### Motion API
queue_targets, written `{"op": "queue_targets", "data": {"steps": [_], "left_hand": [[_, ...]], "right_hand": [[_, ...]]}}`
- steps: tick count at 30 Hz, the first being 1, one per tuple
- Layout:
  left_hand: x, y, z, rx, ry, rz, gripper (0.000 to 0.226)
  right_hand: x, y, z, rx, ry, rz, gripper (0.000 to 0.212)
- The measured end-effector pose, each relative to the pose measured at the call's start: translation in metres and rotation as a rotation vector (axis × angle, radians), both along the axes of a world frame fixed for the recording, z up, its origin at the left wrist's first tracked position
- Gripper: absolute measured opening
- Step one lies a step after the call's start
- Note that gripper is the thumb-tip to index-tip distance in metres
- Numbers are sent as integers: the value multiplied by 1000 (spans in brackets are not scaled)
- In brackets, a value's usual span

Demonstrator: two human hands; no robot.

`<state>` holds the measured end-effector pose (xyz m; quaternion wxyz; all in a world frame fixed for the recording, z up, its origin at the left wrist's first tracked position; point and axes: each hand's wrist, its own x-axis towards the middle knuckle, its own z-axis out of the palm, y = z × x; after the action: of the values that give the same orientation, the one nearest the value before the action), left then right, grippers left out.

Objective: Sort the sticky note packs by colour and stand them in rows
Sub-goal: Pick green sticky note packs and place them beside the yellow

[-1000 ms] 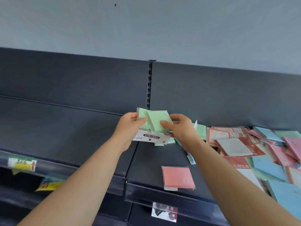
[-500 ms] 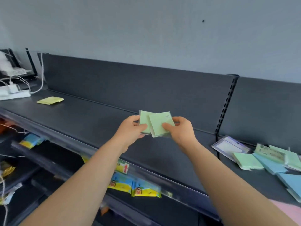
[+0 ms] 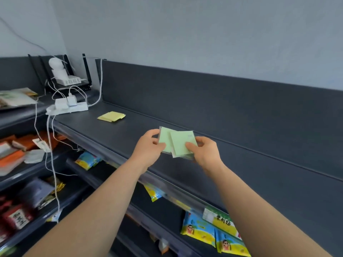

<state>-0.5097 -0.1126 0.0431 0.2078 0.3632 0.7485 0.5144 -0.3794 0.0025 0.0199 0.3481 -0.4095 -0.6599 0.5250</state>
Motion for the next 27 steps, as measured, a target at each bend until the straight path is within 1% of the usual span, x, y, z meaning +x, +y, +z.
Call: {"op": "queue_targets", "data": {"steps": [4, 10, 16, 21, 23, 24, 25, 27], "left_hand": [[-44, 13, -8, -6, -4, 48, 46], [-109, 41, -17, -31, -5, 75, 40], [-172, 57, -26, -51, -18, 94, 42], [-231, 69, -35, -101, 22, 110, 29], [-251, 75, -40, -119, 40, 109, 34], [-261, 78, -41, -136, 48, 95, 32], [-269, 80, -42, -143, 65, 79, 25], [-287, 84, -45, -159, 126, 31, 1]], "right_hand": [[-48, 14, -5, 7, 11, 22, 22], [-114, 41, -11, 94, -47, 65, 14], [-179, 56, -18, 102, -151, 113, 23], [-230, 62, -23, 92, -201, 105, 24], [-248, 63, -25, 90, -214, 71, 26], [-257, 63, -26, 89, -222, 52, 27], [-265, 63, -26, 90, -235, 32, 28], [-280, 61, -27, 95, -262, -14, 25]]}}
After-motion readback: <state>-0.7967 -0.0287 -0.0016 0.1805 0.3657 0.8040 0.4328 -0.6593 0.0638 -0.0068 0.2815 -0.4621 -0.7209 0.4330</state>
